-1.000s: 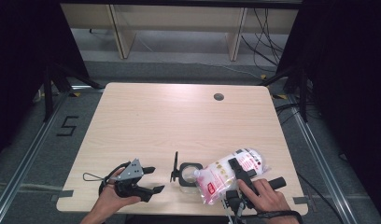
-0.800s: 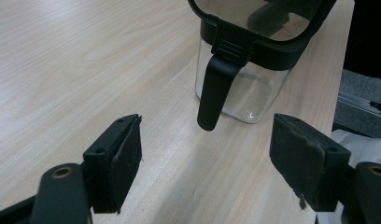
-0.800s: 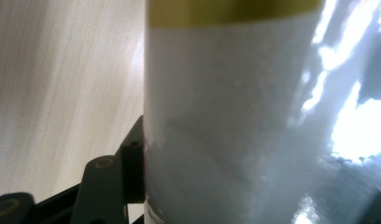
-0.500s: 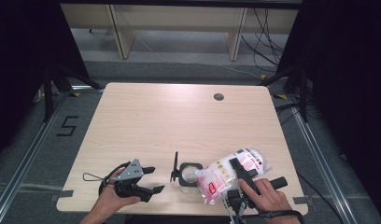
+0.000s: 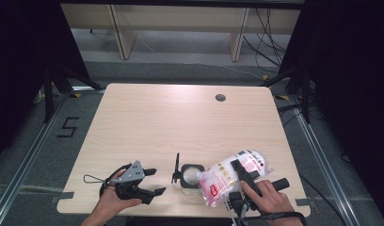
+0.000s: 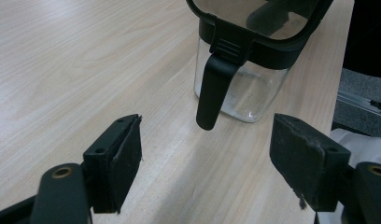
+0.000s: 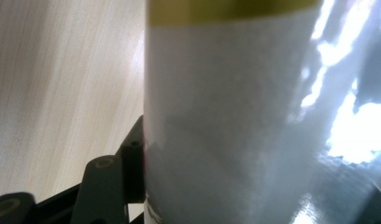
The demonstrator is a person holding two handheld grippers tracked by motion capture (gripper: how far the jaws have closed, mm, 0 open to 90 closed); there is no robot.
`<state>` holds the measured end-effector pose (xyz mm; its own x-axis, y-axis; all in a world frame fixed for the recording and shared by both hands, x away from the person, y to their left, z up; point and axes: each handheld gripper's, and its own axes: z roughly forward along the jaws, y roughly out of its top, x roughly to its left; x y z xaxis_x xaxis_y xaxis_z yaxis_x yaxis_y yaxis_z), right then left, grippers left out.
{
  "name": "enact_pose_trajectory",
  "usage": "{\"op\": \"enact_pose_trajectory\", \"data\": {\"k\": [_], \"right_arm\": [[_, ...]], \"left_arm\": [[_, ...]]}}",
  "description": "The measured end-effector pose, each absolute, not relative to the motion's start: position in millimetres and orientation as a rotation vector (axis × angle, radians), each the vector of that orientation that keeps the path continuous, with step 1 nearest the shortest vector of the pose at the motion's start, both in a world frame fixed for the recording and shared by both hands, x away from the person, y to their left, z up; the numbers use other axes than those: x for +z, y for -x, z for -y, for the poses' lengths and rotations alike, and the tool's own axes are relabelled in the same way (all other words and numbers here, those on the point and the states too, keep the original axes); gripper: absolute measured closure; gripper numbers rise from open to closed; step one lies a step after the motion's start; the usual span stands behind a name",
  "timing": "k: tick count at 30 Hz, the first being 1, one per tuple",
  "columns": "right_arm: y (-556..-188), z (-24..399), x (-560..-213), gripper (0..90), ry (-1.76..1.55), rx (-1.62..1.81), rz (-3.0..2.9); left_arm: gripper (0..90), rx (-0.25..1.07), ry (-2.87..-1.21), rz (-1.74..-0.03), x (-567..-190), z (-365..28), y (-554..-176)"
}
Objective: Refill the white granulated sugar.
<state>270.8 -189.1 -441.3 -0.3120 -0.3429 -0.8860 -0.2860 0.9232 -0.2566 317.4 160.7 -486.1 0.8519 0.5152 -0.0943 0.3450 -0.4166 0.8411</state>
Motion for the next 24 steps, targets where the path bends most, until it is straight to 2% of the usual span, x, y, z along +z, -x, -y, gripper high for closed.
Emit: {"op": "enact_pose_trajectory", "data": {"k": [24], "right_arm": [[-271.4, 187.4, -436.5, 43.5, 0.544, -0.101, -1.863]], "left_arm": [[25.0, 0.216, -2.027, -0.639, -486.1, -162.2, -317.2]]}}
